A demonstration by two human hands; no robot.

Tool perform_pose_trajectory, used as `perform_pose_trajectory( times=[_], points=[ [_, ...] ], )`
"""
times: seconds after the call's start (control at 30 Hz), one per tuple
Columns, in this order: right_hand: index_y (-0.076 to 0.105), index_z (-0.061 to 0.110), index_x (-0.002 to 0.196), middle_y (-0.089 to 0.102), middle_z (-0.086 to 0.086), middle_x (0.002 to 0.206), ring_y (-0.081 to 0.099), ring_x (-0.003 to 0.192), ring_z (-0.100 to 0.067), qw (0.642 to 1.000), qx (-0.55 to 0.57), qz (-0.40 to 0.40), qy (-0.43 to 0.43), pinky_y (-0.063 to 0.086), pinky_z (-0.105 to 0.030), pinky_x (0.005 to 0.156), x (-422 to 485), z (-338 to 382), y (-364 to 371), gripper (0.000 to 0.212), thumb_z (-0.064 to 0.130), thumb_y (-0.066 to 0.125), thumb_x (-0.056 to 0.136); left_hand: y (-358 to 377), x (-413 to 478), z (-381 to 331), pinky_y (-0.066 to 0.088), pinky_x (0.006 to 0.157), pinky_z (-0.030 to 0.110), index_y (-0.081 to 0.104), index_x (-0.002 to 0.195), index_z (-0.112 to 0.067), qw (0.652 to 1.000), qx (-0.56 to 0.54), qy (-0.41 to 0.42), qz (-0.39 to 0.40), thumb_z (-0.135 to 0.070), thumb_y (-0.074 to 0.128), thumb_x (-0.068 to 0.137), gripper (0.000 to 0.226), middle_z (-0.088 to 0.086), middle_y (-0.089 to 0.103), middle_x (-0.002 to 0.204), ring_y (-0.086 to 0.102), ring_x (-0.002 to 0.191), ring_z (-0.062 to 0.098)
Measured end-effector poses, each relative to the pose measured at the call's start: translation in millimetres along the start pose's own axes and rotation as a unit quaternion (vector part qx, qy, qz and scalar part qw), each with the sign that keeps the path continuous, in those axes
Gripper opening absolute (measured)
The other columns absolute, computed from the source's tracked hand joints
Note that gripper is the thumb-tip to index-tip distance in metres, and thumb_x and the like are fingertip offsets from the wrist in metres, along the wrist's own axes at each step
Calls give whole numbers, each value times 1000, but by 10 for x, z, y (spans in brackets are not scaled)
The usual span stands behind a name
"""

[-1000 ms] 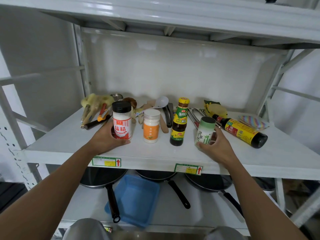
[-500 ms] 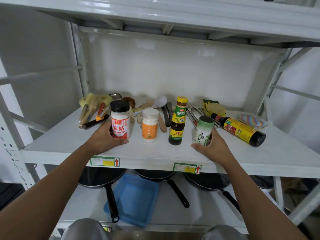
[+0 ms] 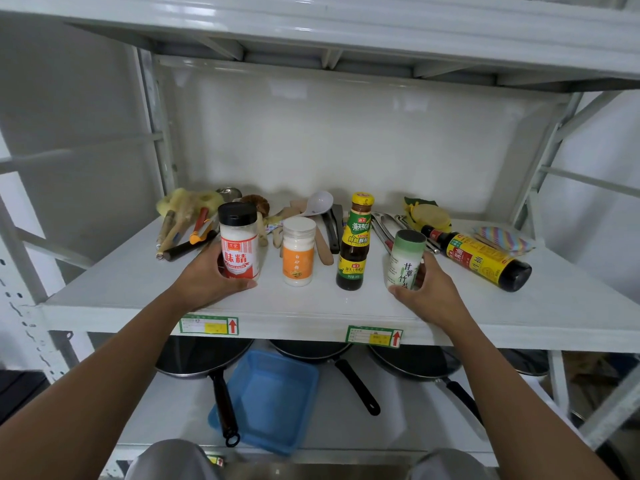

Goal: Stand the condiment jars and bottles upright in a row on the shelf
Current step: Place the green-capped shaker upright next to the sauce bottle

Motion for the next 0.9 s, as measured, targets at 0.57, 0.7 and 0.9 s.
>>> perform_pose_trajectory(
  times=[0.57,0.7,0.9],
  points=[
    [41,22,144,64,-2,134,58,105,-9,1000,16,4,-12,48,-24,85,11,-6,19,77,24,86,81,2,-12,-28,44,103,33,37,139,-40,1000,1,-13,3,-43,93,71,88,-3,57,146,54,119,12],
    [41,22,144,65,-1,132,60,105,-10,1000,14,5,-15,48,-25,85,17,-50,8,77,24,85,81,6,-37,-26,47,106,36,42,147,-36,1000,7,-26,11,-63,89,57,105,-11,57,138,59,127,19],
    [36,25,148,65,1,129,63,103,-10,999,24,16,-12,50,-24,84,14,-29,76,87,27,87,78,-18,-322,-13,51,101,39,44,149,-29,994,7,-76,-76,-46,98,63,103,-2,58,144,59,128,23]
  ],
)
Point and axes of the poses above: each hand's wrist, its own x-axis towards the middle knuckle, its own y-axis out of the palm, z = x × y, the point moved 7 cm from there along x, towards the middle knuckle
